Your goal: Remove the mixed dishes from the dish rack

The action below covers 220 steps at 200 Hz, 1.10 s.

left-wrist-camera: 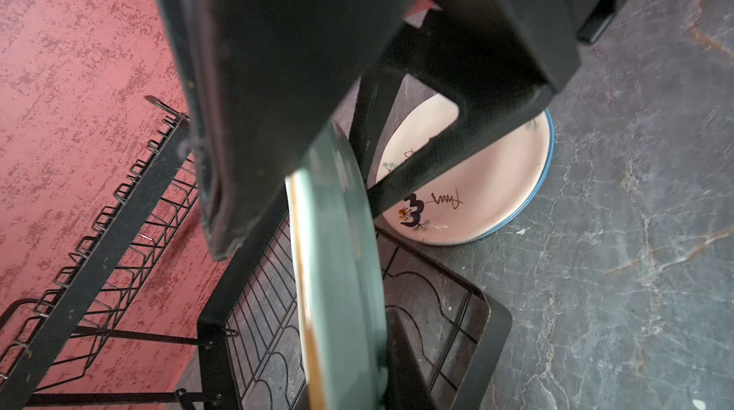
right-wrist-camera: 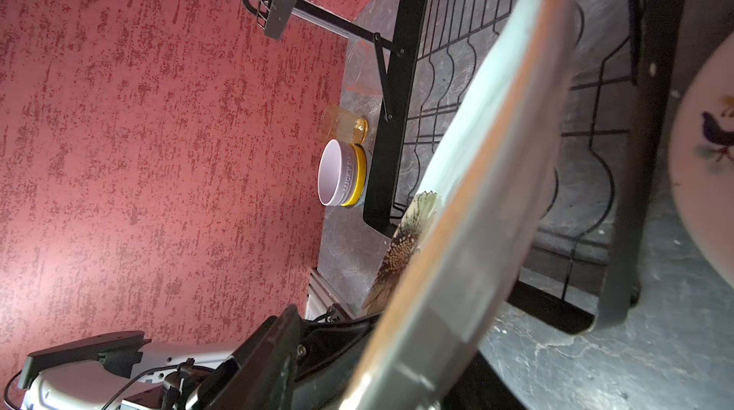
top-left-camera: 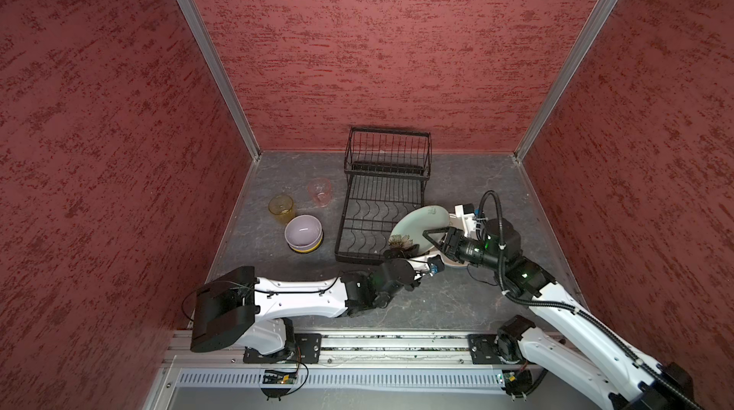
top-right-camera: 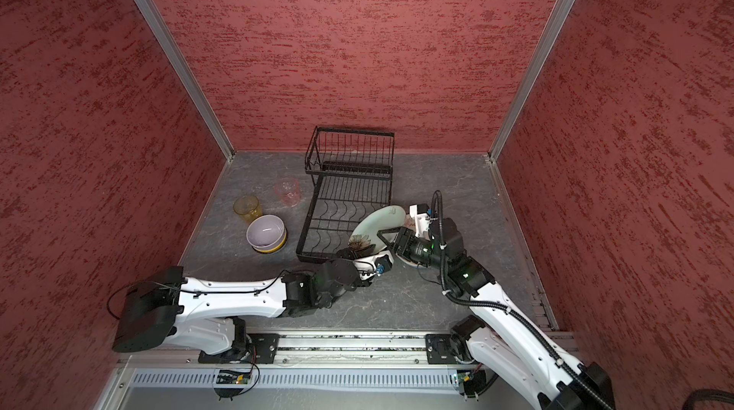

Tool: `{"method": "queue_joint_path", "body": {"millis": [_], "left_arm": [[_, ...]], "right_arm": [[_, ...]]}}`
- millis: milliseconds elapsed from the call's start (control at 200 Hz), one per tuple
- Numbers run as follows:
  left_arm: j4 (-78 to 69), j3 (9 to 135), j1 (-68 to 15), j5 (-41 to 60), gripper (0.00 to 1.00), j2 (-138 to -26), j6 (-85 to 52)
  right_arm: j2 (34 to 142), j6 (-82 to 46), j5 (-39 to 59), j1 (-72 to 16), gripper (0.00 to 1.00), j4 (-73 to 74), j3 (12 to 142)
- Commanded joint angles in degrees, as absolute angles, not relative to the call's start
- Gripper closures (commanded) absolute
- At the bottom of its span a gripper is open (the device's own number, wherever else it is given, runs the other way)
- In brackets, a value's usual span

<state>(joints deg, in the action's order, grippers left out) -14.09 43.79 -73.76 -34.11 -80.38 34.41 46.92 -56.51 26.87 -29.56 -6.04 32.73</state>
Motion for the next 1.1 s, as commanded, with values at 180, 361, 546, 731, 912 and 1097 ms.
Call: {"method": "queue_joint_path", "body": {"millis": [180, 361, 546, 731, 912, 1097], "left_arm": [[-25.5, 44.6, -76.1, -33.3, 1.0, -80.0, 37.8], [-26.8, 44.7, -77.2, -33.8, 1.0, -81.1, 40.3], [-29.3, 44.8, -77.9, -34.4, 1.0, -82.2, 41.7], [-30.0, 44.7, -78.5, -35.1, 1.0, -82.8, 42.7], [-30.4, 44.6, -78.6, -35.3, 1.0, -83.2, 42.9], [-31.0, 44.4, -78.8, -35.8, 1.0, -83.5, 43.5]], "right_arm": [[47.2, -54.7, 25.1, -29.9, 0.68, -5.7, 35.3], [47.5, -54.1, 24.4, -29.9, 0.76, -7.0, 36.1], [47.7, -53.8, 24.1, -29.9, 0.81, -7.4, 36.5], [47.9, -53.6, 23.6, -29.8, 0.87, -8.0, 36.5], [47.8, -53.4, 23.1, -29.8, 0.91, -8.2, 36.4], [48.0, -53.3, 22.8, -29.8, 0.98, -8.4, 36.3]]}}
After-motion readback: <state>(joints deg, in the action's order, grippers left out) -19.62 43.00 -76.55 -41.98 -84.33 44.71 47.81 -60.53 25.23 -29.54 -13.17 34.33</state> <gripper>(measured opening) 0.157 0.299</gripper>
